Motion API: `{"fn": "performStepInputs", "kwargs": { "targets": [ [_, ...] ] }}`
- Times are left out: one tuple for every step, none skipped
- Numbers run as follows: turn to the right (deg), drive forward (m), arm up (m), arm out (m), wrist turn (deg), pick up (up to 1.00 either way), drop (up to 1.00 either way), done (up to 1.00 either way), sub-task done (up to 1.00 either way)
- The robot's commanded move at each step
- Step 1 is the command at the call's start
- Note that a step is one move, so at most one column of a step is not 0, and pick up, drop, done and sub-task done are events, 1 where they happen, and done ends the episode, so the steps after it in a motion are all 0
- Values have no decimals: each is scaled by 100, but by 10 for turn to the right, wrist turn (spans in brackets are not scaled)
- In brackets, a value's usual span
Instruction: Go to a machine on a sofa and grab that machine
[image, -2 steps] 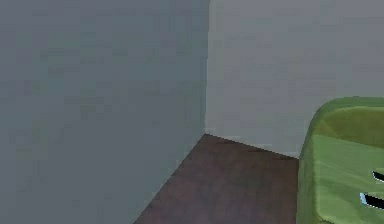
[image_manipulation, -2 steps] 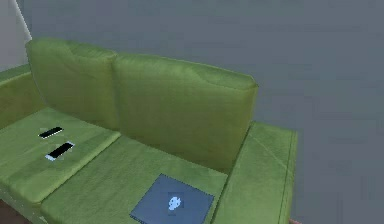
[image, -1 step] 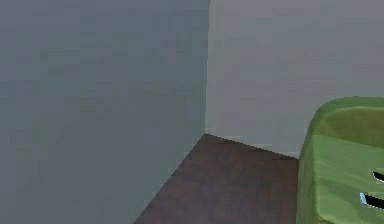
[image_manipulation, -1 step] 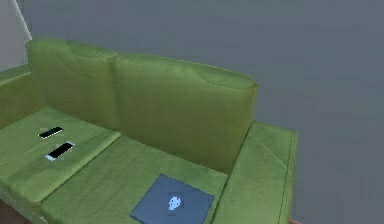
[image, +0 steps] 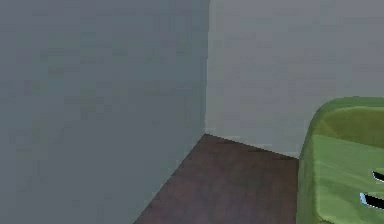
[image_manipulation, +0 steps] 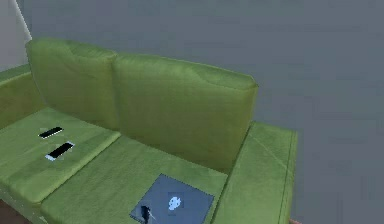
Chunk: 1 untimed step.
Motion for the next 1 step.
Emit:
{"fn": "performStepInputs", "kwargs": {
  "targets": [
    [0, 0, 0, 0, 450, 0, 0, 0, 0]
  ]
}}
